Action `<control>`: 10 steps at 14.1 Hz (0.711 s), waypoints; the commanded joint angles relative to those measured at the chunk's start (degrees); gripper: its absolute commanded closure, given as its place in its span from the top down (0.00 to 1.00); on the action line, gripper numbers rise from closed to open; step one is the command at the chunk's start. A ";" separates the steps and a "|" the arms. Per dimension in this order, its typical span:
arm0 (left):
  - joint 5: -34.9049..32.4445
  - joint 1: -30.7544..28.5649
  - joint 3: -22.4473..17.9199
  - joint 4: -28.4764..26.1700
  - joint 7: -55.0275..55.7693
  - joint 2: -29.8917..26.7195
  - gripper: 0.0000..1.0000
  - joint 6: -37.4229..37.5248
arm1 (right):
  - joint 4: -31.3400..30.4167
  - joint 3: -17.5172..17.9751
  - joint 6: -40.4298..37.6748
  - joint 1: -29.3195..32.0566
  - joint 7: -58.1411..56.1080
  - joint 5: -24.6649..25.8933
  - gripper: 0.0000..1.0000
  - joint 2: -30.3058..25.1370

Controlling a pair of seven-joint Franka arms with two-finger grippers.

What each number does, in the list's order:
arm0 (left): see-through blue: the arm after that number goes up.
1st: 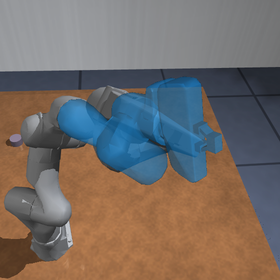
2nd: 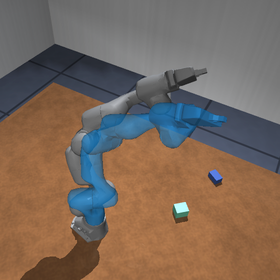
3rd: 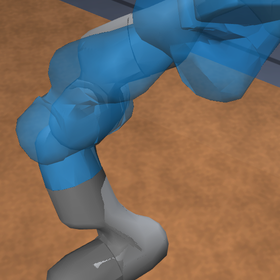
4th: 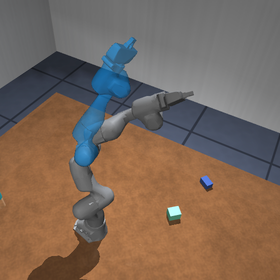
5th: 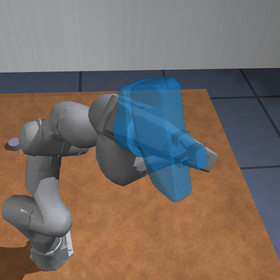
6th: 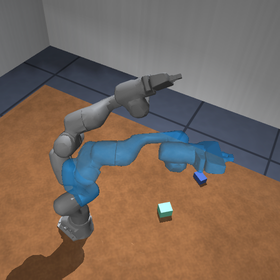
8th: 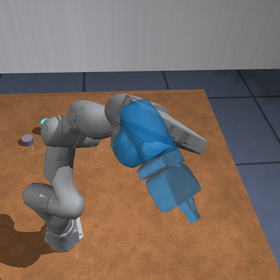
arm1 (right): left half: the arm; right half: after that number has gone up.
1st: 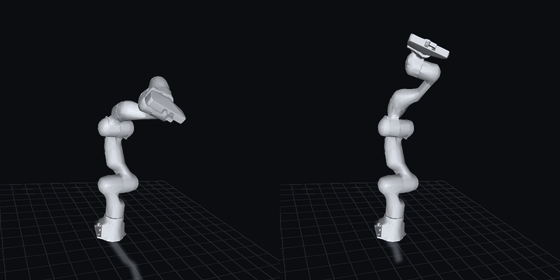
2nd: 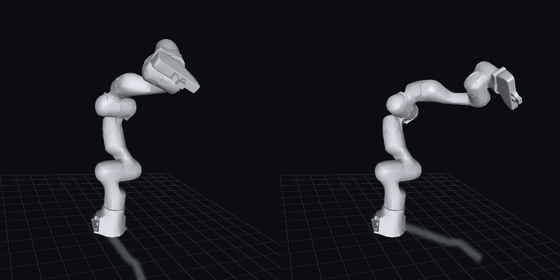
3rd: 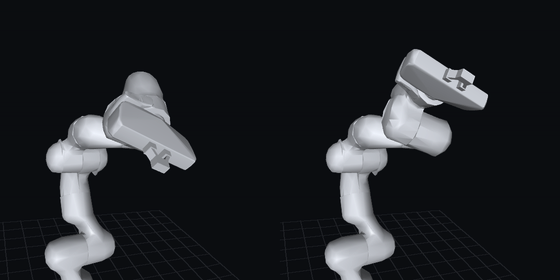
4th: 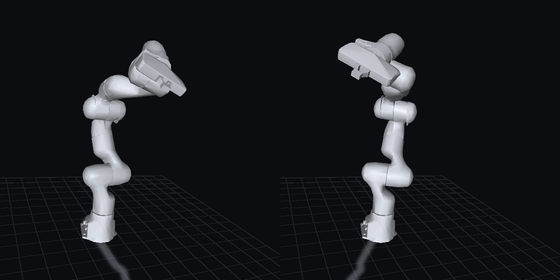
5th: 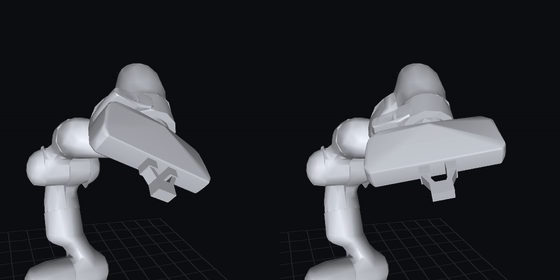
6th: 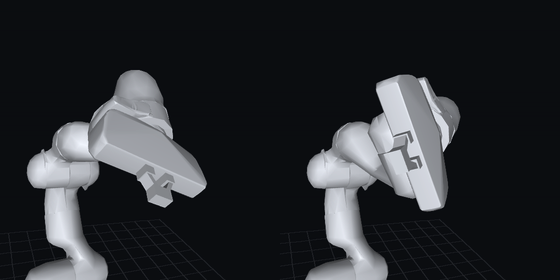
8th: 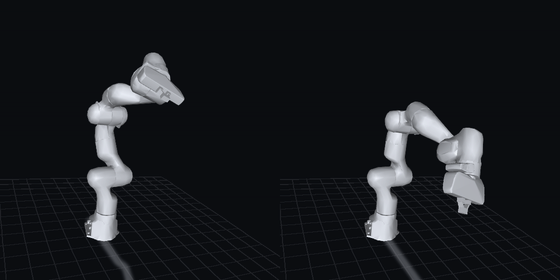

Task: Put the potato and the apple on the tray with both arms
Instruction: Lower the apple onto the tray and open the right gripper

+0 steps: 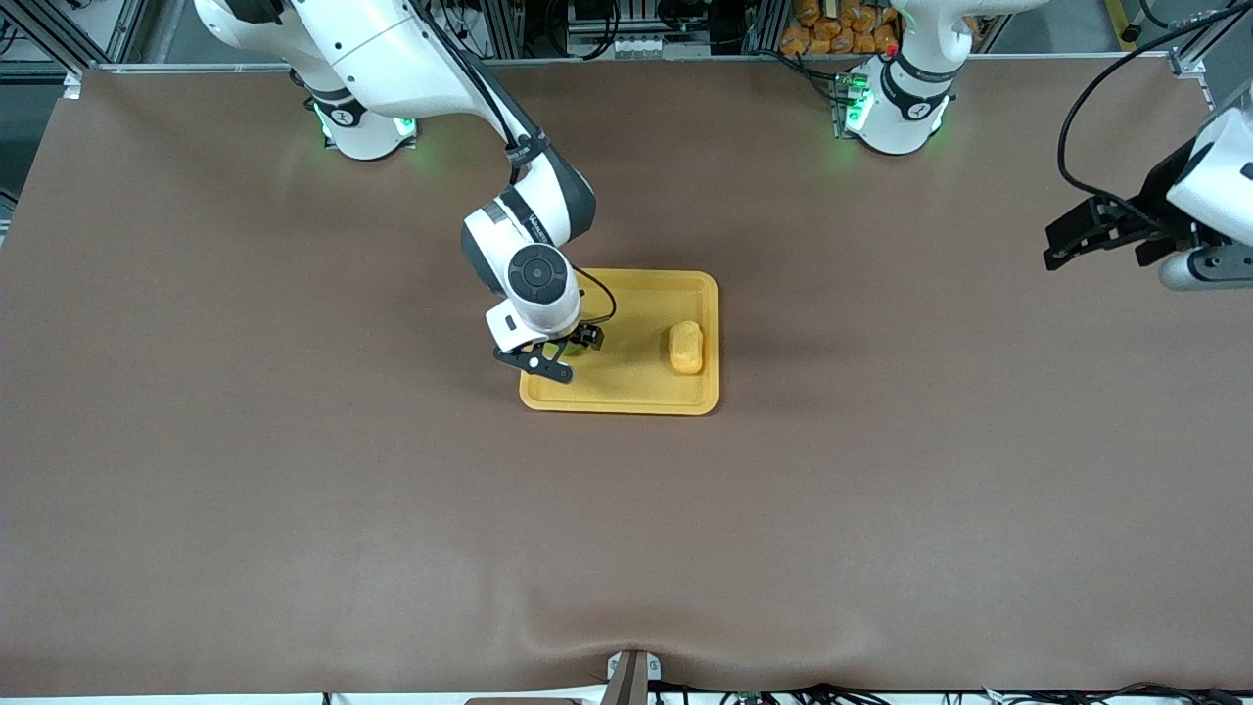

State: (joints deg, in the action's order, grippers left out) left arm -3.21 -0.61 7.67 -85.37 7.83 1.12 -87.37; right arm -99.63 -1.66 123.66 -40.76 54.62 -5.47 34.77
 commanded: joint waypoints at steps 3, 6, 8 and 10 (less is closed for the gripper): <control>0.22 0.43 -2.22 -7.08 -4.49 -7.26 1.00 0.27 | 0.75 -0.28 -5.62 1.81 -0.30 -0.24 1.00 -4.00; 0.22 1.31 -2.22 -7.26 -4.75 -8.32 1.00 2.20 | 3.20 -0.19 -8.25 3.05 -0.30 -0.24 1.00 -5.32; 0.22 1.92 -2.30 -7.18 -5.02 -8.59 1.00 2.64 | 6.98 -0.19 -11.67 4.45 -0.30 -0.33 1.00 -5.32; 0.14 1.93 -2.39 -7.18 -5.02 -8.67 1.00 2.99 | 11.37 -0.19 -15.97 6.03 -0.39 -0.33 1.00 -5.32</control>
State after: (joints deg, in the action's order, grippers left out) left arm -3.16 0.80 5.93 -91.41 3.92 -6.18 -85.05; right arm -92.45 -2.41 111.91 -36.79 54.56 -5.47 29.63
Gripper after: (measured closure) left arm 0.000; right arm 0.000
